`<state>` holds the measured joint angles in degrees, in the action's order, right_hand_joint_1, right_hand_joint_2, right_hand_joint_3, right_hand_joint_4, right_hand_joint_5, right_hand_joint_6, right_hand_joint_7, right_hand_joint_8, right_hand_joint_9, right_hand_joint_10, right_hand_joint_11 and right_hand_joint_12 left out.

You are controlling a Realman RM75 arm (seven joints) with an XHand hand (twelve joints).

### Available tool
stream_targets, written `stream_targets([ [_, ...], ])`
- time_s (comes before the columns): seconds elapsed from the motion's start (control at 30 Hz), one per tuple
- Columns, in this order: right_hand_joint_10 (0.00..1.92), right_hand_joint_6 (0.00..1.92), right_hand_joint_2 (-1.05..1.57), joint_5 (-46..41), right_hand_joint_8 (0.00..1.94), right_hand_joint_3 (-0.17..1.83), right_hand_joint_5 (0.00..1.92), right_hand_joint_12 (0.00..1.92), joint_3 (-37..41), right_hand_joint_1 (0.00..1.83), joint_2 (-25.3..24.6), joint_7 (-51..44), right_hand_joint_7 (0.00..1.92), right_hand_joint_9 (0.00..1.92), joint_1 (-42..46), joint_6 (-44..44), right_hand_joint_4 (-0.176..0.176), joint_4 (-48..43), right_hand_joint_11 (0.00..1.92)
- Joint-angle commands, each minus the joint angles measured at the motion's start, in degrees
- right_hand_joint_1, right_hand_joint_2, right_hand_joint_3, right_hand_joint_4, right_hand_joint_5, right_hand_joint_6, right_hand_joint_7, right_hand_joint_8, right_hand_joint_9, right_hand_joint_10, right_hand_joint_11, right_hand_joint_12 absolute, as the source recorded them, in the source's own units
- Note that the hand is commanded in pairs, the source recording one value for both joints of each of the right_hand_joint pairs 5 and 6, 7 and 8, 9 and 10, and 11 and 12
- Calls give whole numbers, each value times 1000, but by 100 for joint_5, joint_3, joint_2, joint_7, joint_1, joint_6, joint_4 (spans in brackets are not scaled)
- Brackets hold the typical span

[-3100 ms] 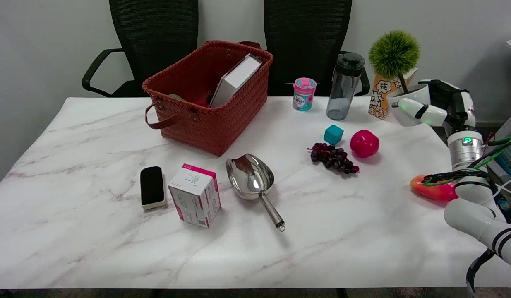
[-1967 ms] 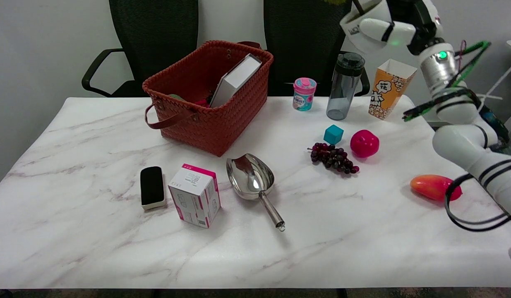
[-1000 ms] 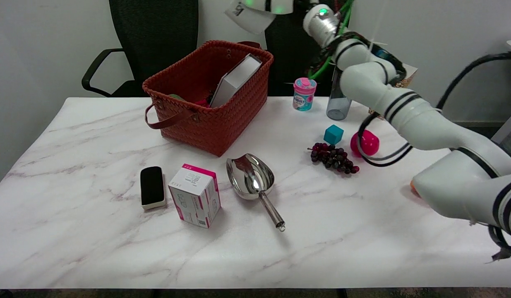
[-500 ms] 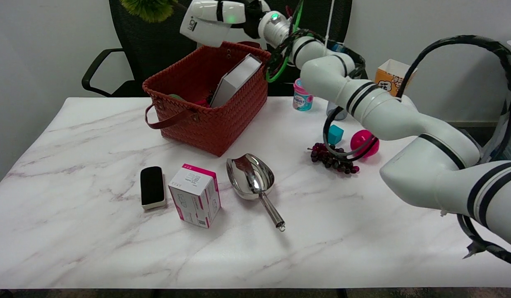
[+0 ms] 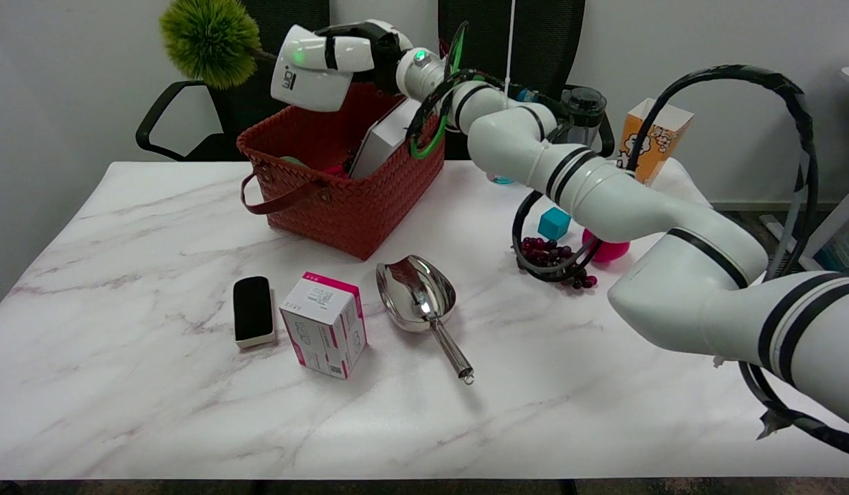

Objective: Place the potted plant into the brown storage basket.

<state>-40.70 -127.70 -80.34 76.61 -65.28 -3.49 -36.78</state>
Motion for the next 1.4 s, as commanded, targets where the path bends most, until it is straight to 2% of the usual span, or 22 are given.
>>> stream_targets([
  [0.03, 1053, 783, 822, -19, 1174, 579, 783, 694, -92, 1160, -264, 6, 1174, 1053, 224, -160, 0, 338, 694],
  [1.4, 1032, 787, 807, -27, 1188, 632, 787, 689, -46, 1143, -186, -106, 1188, 1032, 342, -97, 0, 309, 689],
])
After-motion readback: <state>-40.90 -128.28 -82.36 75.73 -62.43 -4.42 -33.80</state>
